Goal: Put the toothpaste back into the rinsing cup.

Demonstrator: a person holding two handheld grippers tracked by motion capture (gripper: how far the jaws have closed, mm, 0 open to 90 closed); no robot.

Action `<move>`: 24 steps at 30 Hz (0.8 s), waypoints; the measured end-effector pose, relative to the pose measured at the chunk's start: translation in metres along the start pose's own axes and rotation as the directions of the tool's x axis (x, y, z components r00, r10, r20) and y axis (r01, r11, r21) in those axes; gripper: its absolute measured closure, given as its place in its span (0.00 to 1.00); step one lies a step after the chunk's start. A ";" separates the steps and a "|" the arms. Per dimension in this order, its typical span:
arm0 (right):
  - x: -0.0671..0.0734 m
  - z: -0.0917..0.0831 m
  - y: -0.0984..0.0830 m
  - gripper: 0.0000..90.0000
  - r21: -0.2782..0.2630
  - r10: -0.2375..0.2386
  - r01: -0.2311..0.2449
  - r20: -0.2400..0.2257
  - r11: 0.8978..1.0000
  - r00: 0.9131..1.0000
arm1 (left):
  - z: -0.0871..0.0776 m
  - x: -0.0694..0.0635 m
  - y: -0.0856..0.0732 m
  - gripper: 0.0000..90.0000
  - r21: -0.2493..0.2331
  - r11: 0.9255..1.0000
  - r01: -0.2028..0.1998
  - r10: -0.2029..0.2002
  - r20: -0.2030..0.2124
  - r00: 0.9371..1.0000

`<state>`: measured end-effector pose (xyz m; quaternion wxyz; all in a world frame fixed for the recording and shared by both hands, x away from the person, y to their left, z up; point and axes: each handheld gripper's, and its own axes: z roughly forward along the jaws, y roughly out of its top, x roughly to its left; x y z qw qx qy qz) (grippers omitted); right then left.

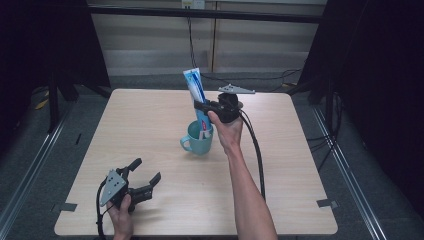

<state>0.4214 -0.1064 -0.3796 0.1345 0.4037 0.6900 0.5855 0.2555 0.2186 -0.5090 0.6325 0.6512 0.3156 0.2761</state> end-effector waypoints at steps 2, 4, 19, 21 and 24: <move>0.002 0.003 0.000 0.79 0.004 -0.005 0.005 0.010 1.000 1.000 | 0.000 0.000 0.000 0.17 0.002 1.000 -0.001 0.001 0.002 1.000; 0.001 0.005 -0.001 0.79 -0.004 0.004 -0.004 -0.002 1.000 1.000 | 0.000 0.000 0.000 0.17 0.002 1.000 0.000 0.000 -0.003 1.000; -0.005 0.019 -0.008 0.79 0.032 0.004 -0.005 0.016 0.999 1.000 | 0.000 0.000 0.000 0.17 0.001 1.000 0.002 -0.002 0.000 1.000; -0.005 0.021 -0.010 0.79 0.042 0.006 -0.006 0.013 0.999 1.000 | 0.000 -0.001 0.000 0.17 0.002 1.000 0.005 -0.005 -0.008 1.000; -0.005 0.022 -0.012 0.78 0.041 0.008 -0.009 0.013 0.999 1.000 | 0.000 -0.001 0.000 0.17 -0.002 1.000 0.011 -0.011 -0.002 1.000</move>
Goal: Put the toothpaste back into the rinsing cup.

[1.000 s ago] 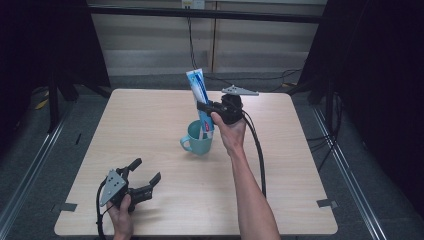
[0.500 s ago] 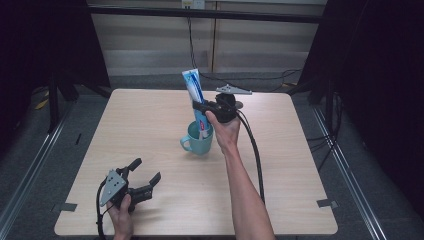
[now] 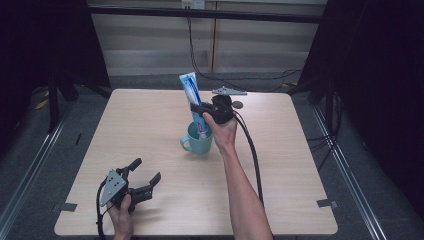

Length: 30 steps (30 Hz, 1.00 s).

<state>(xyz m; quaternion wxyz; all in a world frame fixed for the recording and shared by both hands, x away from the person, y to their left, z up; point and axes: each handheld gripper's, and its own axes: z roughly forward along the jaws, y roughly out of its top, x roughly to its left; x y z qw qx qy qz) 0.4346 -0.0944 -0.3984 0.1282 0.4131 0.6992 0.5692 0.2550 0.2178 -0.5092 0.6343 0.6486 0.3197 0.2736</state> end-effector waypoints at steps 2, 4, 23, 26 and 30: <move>0.000 0.000 -0.001 0.78 0.004 -0.003 0.003 0.000 1.000 1.000 | 0.000 0.000 0.000 0.17 -0.001 1.000 0.000 0.000 0.003 1.000; 0.000 0.000 -0.003 0.78 0.011 -0.009 0.009 0.002 1.000 1.000 | 0.000 0.000 0.000 0.17 -0.001 1.000 0.002 -0.002 -0.003 1.000; -0.001 -0.007 -0.018 0.77 0.049 -0.005 0.005 0.000 0.999 1.000 | 0.000 0.001 0.000 0.17 0.011 1.000 -0.009 0.010 -0.010 1.000; -0.002 -0.007 -0.021 0.77 0.055 0.001 -0.001 -0.001 0.998 1.000 | 0.000 0.001 0.000 0.17 0.010 1.000 -0.010 0.010 -0.008 1.000; -0.001 -0.008 -0.023 0.77 0.065 -0.002 0.003 -0.008 0.998 1.000 | 0.000 0.001 0.000 0.18 0.011 1.000 -0.012 0.012 -0.009 1.000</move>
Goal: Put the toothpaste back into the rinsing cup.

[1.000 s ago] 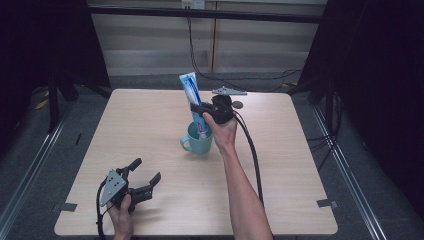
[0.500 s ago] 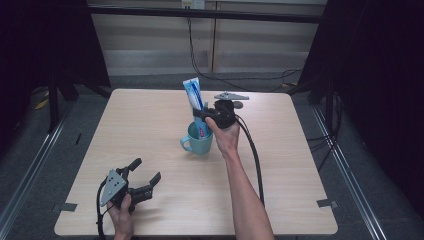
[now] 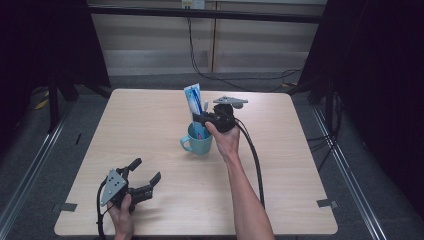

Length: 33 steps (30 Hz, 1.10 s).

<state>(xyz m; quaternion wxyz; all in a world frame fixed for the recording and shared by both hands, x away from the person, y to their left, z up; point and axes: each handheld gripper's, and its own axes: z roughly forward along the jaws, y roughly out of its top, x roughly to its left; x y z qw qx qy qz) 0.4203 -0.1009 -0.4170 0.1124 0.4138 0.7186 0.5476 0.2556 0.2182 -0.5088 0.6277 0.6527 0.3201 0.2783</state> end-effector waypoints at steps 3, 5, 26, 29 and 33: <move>-0.001 -0.001 -0.002 0.77 0.005 0.002 -0.002 -0.006 1.000 1.000 | 0.000 0.000 0.000 0.18 0.002 1.000 0.000 0.000 -0.006 1.000; -0.002 -0.003 -0.004 0.77 0.006 0.008 -0.008 -0.013 1.000 1.000 | 0.000 0.000 0.000 0.17 0.000 1.000 -0.002 0.002 -0.002 1.000; -0.004 -0.013 -0.017 0.76 0.045 -0.009 0.008 0.008 0.999 1.000 | 0.000 0.000 0.000 0.17 0.002 1.000 -0.002 0.002 -0.001 1.000; -0.005 -0.012 -0.021 0.76 0.062 -0.011 0.010 0.016 0.998 1.000 | -0.001 0.000 0.000 0.18 0.002 1.000 -0.001 0.001 -0.005 1.000; -0.007 -0.014 -0.021 0.76 0.064 -0.007 0.006 0.021 0.998 1.000 | -0.001 0.000 0.000 0.17 0.002 1.000 -0.002 0.002 -0.009 1.000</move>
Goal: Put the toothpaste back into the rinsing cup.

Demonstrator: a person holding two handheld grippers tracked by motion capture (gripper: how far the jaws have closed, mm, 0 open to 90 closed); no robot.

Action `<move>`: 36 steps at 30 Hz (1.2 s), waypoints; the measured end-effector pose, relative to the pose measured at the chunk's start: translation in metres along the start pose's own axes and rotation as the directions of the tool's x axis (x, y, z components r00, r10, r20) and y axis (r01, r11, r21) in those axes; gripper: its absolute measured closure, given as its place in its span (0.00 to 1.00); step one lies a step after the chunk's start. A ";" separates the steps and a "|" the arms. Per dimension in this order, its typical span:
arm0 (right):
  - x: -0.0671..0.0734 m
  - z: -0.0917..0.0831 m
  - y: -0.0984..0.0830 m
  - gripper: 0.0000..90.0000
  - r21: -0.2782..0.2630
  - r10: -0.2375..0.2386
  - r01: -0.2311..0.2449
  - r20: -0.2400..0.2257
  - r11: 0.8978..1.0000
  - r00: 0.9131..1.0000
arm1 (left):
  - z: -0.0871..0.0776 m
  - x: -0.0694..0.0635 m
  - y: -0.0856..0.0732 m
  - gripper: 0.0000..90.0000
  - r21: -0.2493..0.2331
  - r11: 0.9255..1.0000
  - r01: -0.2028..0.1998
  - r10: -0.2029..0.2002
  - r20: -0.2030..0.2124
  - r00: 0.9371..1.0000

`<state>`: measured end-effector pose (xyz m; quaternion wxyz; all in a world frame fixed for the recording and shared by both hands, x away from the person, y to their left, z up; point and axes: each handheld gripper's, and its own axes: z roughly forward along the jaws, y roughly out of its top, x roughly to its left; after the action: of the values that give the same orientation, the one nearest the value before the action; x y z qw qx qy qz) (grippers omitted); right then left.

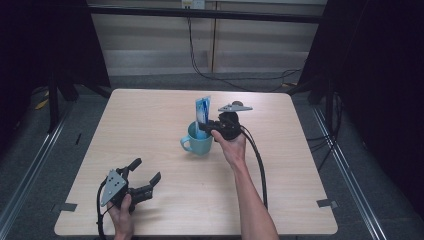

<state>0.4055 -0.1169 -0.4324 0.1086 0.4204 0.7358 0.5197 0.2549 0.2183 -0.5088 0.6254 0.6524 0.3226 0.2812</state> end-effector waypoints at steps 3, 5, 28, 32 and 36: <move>-0.001 -0.001 -0.001 0.75 -0.004 0.002 -0.003 -0.001 1.000 1.000 | 0.000 0.000 0.000 0.17 -0.003 1.000 0.003 -0.003 0.004 1.000; -0.002 -0.002 -0.002 0.73 -0.013 0.006 -0.006 -0.003 1.000 1.000 | 0.000 0.000 0.000 0.17 0.000 1.000 0.002 -0.002 0.007 1.000; -0.003 -0.021 0.001 0.42 -0.070 0.008 -0.007 0.013 0.998 1.000 | 0.000 0.000 0.000 0.17 -0.003 1.000 0.002 -0.002 0.003 1.000; -0.002 -0.025 0.000 0.42 -0.072 0.007 -0.006 0.005 0.997 1.000 | 0.000 0.000 0.000 0.17 -0.002 1.000 0.004 -0.004 0.004 1.000; -0.002 -0.032 -0.003 0.38 -0.088 0.013 -0.012 0.007 0.996 1.000 | 0.000 0.000 0.000 0.18 0.003 1.000 0.000 0.000 0.006 1.000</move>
<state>0.3861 -0.1400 -0.4214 0.1268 0.4218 0.7090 0.5507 0.2551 0.2184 -0.5087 0.6253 0.6542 0.3214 0.2788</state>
